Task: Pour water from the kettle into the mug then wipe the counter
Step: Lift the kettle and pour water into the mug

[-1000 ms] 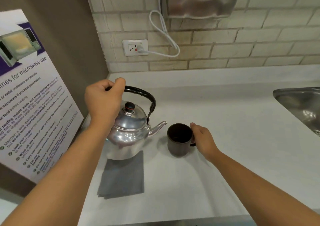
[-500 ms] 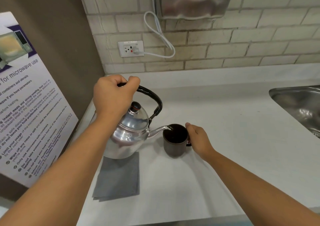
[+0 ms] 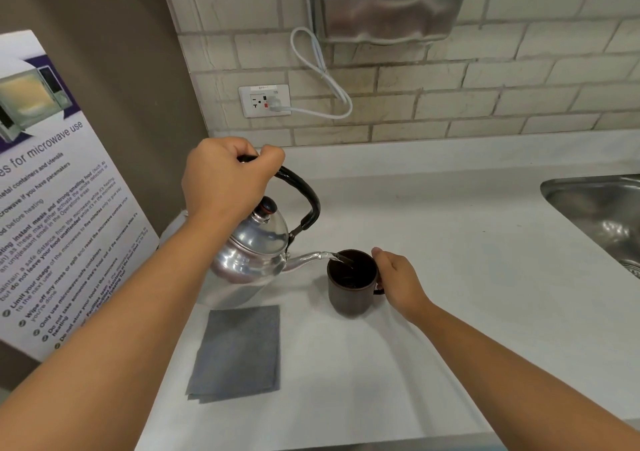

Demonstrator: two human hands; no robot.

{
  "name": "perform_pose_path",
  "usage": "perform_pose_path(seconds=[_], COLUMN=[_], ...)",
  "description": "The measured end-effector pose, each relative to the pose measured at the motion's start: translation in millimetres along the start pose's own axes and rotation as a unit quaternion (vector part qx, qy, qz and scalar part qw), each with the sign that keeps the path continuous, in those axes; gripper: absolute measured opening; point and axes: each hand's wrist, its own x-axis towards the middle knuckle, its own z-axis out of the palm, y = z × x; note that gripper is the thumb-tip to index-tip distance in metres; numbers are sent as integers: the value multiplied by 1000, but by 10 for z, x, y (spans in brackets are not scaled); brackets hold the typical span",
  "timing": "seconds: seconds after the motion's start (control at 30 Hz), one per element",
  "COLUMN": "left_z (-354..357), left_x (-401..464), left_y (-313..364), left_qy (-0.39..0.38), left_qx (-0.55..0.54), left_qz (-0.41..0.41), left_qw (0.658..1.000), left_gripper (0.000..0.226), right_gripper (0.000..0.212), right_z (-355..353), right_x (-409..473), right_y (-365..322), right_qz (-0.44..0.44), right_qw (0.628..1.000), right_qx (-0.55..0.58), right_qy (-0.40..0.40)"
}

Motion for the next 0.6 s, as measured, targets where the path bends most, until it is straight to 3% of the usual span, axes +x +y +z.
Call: perform_pose_path(seconds=[0.6], left_z=[26], left_x=[6], left_y=[96], left_qy=[-17], left_qx=[27], left_qz=[35], left_qw=[999], left_gripper=[33], right_gripper=[42], right_z=[3], right_x=[10], right_y=[11], right_qz=[9], right_qw=[1000], right_qx=[7], right_qy=[-1])
